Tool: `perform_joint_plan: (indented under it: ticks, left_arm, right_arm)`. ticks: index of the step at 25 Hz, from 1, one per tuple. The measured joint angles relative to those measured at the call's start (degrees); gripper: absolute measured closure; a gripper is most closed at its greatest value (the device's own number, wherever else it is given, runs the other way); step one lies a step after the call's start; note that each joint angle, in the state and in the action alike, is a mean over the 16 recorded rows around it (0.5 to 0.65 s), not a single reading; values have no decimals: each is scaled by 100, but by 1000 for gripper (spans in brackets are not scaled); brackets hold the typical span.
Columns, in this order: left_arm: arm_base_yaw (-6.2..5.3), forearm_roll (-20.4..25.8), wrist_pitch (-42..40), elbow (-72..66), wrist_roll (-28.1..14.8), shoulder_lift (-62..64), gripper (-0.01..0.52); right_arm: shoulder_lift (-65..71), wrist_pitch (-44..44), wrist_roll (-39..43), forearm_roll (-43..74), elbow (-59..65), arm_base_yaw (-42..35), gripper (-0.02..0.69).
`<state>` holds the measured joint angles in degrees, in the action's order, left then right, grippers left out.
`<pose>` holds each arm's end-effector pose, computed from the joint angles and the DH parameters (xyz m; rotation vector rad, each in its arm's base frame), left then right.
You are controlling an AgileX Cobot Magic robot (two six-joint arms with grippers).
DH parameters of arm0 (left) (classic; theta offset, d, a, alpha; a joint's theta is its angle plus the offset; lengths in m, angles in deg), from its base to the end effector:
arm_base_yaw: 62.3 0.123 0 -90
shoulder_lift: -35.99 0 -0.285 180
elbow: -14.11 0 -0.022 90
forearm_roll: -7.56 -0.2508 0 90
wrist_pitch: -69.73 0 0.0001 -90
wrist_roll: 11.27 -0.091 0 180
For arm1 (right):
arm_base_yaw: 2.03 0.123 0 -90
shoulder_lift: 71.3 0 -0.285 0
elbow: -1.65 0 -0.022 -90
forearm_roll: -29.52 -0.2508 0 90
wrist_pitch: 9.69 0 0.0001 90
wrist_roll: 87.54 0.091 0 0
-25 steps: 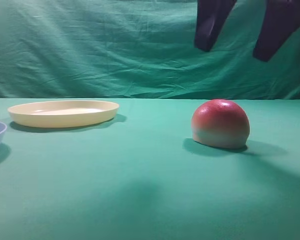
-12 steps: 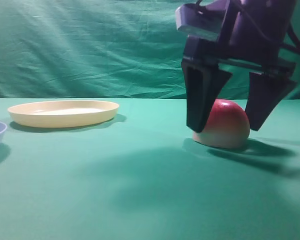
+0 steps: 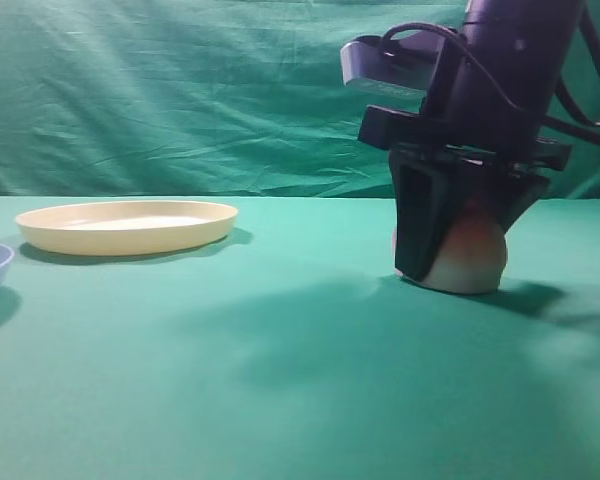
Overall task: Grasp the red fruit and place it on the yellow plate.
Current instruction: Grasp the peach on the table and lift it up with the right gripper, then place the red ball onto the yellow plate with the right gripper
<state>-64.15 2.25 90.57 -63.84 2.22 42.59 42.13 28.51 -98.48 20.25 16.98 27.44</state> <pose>0.0522 0.0013 0.1774 -0.1301 1.8343 -0.0967 0.2946 0.1769 0.1565 -0.8505 2.8017 0.2194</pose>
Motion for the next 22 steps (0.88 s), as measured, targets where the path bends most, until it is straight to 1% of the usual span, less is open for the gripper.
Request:
perform_joint_plan:
  ticks: [5,9,15,22]
  left_arm:
    - [0,0,0,0,0,0,514]
    - [0,0,0,0,0,0,514]
    - [0,0,0,0,0,0,514]
    - [0,0,0,0,0,0,514]
  right_arm:
    - [64,176,-54,3,-435,1,292]
    - [102,372,-78,-6,-1083,28,340]
    - [309,512,-140,-26,-2464,272,357]
    - [1017,178,-331,-52,-3988,866,356]
